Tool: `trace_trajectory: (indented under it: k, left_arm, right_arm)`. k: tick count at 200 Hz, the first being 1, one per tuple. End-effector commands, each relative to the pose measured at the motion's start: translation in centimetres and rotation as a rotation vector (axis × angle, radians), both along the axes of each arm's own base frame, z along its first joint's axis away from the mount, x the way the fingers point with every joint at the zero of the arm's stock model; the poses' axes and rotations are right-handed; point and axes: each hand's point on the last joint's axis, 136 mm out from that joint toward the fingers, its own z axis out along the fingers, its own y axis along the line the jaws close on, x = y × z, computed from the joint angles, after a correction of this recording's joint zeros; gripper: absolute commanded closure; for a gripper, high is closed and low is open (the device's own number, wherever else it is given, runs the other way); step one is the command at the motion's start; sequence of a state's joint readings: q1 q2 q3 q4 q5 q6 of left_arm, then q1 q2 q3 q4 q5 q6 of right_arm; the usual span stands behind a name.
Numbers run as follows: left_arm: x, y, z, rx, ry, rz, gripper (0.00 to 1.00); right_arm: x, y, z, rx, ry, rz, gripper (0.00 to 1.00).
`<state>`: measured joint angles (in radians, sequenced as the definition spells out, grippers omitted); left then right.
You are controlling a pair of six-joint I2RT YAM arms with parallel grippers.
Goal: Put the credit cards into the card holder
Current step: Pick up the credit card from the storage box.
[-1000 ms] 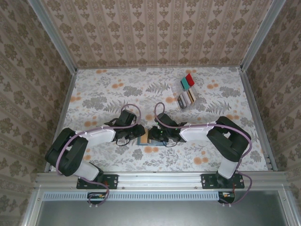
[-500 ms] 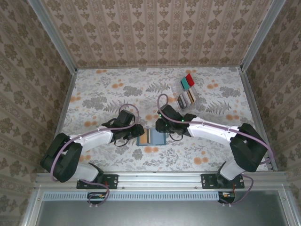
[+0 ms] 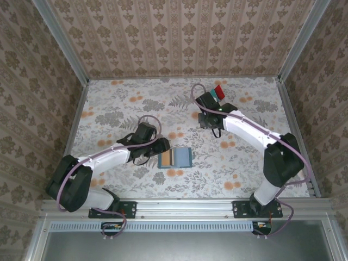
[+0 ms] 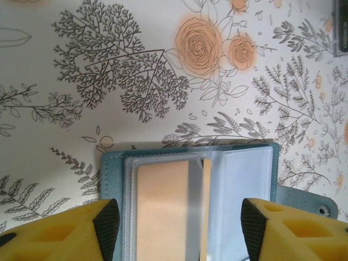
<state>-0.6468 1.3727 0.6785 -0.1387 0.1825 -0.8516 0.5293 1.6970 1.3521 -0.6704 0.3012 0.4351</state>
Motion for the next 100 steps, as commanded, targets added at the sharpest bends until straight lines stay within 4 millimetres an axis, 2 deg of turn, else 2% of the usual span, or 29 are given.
trace_trajectory:
  k: [1,41,100]
  left_arm:
    - [0.8,-0.5,1.8,-0.012,-0.05,-0.02,0.33]
    - [1.4,-0.5,2.3,-0.019,-0.056,-0.014,0.31]
    - [1.7,0.0,2.3,-0.022,-0.053,-0.003,0.29]
  right_arm:
    - [0.4,-2.2,-0.9,-0.169,0.076,0.033,0.67]
    - [2.7,-2.5,-1.7,-0.222,0.104,0.043,0.68]
    - [4.9,-2.9,-3.2,-0.335,0.134,0.056,0.68]
